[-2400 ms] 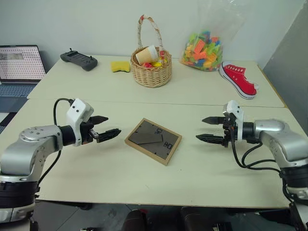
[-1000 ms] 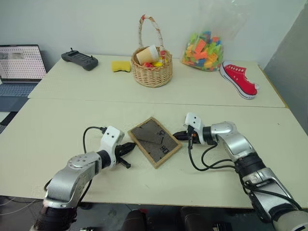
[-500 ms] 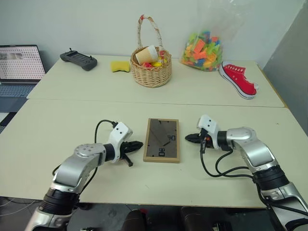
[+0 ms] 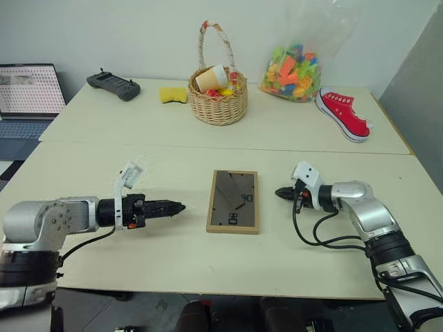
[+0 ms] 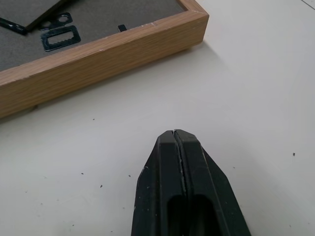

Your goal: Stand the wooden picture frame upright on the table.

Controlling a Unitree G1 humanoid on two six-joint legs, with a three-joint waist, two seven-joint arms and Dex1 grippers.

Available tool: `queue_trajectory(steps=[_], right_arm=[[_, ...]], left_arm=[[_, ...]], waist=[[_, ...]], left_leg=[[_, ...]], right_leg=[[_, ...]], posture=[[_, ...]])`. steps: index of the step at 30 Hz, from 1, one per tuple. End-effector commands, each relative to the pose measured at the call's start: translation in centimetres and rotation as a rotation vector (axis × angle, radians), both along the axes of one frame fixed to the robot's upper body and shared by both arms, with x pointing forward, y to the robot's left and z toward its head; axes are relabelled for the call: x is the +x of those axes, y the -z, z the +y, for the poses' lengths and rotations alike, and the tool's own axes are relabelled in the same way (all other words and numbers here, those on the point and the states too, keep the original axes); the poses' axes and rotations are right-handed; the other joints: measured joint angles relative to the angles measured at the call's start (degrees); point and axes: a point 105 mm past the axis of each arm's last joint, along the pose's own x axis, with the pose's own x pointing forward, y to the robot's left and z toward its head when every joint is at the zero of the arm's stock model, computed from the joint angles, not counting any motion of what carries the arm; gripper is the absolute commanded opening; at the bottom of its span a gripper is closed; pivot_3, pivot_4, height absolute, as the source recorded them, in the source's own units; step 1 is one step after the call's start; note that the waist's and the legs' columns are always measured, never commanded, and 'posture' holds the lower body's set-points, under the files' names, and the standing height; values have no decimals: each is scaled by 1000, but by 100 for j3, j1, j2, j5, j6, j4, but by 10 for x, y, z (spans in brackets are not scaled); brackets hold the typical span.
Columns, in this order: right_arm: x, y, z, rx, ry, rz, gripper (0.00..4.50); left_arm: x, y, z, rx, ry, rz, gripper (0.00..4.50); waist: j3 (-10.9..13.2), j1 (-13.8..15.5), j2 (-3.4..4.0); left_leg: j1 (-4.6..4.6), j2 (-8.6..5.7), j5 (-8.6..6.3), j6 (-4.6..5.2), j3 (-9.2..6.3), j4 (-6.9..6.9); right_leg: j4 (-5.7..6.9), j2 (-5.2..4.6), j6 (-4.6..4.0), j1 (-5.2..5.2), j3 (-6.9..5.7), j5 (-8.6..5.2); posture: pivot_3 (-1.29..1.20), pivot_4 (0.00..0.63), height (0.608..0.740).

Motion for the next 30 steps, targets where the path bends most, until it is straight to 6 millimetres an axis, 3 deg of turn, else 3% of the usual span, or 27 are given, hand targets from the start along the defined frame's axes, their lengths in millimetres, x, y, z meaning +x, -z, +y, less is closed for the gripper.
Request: queue_trajectory(steps=[1, 8, 12, 17, 27, 30], right_arm=[[-6, -8, 19, 32, -45, -42, 0], [-26, 0, 57, 83, -105, -10, 0], [-25, -2, 72, 106, -96, -20, 0], [-25, -5, 76, 119, -83, -27, 0], [-24, 0, 55, 92, -31, -29, 0], [-20, -3, 48, 84, -10, -41, 0]], left_arm=[[2, 4, -12, -76, 20, 90, 3145], [5, 37, -38, -86, 58, 154, 4431], [9, 50, -58, -95, 74, 156, 4431], [11, 47, -75, -134, 92, 128, 4431], [15, 47, -70, -159, 41, 117, 4431], [14, 42, -70, -166, 50, 112, 3972]], waist=[[0, 0, 0], [-1, -5, 1], [-6, 4, 7], [-9, 72, 9], [-10, 60, 7], [-10, 56, 7]], left_leg=[[-1, 1, 0, 0, -1, 1], [0, 3, 2, -3, -2, 1], [3, 2, 2, -4, -2, 2], [3, -6, 2, -3, 1, 8], [2, -8, 2, -3, -1, 9], [3, -7, 2, -3, -2, 9]], right_leg=[[0, 0, 0, 0, -1, 0], [6, -1, -1, -2, 5, 0], [9, -2, -1, -1, 7, 1], [6, -8, -1, 5, 9, 1], [5, -12, 0, 8, 10, 1], [5, -11, 0, 8, 10, 1]], posture=[[0, 150, 740], [0, 150, 740], [0, 150, 740], [0, 150, 740], [0, 150, 740], [0, 150, 740]])
